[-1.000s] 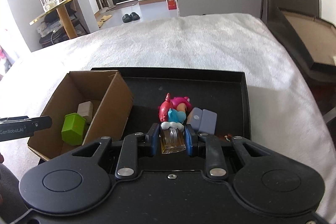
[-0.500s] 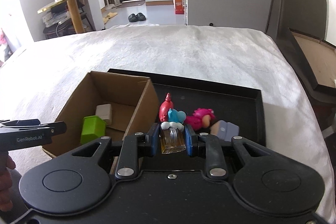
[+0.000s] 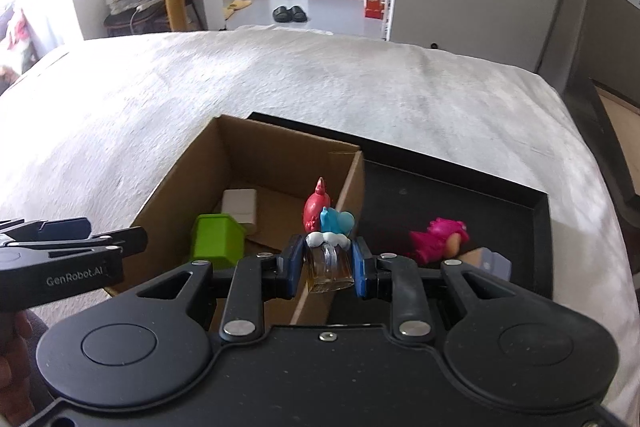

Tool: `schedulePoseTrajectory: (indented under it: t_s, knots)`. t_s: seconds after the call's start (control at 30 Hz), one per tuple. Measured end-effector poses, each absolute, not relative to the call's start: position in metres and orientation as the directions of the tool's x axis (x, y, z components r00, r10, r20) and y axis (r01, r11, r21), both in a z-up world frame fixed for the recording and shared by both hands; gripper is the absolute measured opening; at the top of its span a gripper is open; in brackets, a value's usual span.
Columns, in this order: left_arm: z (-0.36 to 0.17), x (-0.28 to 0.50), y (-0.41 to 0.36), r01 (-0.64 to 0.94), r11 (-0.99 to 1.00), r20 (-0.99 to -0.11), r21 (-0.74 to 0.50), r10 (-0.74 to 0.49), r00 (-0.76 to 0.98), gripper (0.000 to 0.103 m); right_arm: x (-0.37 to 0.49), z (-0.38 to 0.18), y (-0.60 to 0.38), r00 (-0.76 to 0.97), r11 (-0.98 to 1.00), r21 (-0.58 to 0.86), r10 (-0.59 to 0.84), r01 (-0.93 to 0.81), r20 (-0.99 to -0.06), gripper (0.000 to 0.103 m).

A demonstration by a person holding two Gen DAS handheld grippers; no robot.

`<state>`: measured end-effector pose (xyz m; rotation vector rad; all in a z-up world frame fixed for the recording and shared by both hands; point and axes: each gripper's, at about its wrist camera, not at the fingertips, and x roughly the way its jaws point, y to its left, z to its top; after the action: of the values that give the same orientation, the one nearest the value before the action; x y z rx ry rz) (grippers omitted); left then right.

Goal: Organize rigid objects
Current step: 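Carry the perfume bottle with the right tool toward the box, then lower the perfume bottle into the box and open the right tool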

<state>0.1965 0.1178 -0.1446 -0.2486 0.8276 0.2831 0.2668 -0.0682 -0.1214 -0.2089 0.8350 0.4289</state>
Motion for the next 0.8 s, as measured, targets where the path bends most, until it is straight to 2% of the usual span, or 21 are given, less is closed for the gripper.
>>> schedulePoseTrajectory:
  t_s: [0.07,0.23,0.33,0.8]
  knots:
    - [-0.147,0.197,0.120,-0.342,0.932,-0.754,-0.124,0.136,0.643,0.054,0.267,-0.123,-0.060,0.584,0.887,-0.021,0.286,-0.461,-0.759,0.026]
    - [-0.154,0.199,0.126,-0.341,0.923,-0.763,-0.176,0.091,0.639,0.023,0.268,-0.126,-0.040,0.570,0.863,-0.049,0.289,-0.503,-0.769,0.026]
    - [-0.157,0.201,0.127,-0.339,0.922,-0.764,-0.189,0.078,0.640,0.015,0.273,-0.127,-0.031,0.565,0.854,-0.065,0.283,-0.517,-0.775,0.026]
    - [-0.163,0.199,0.131,-0.329,0.919,-0.763,-0.217,0.051,0.645,0.013,0.290,-0.127,-0.004,0.599,0.817,-0.157,0.262,-0.555,-0.757,0.025]
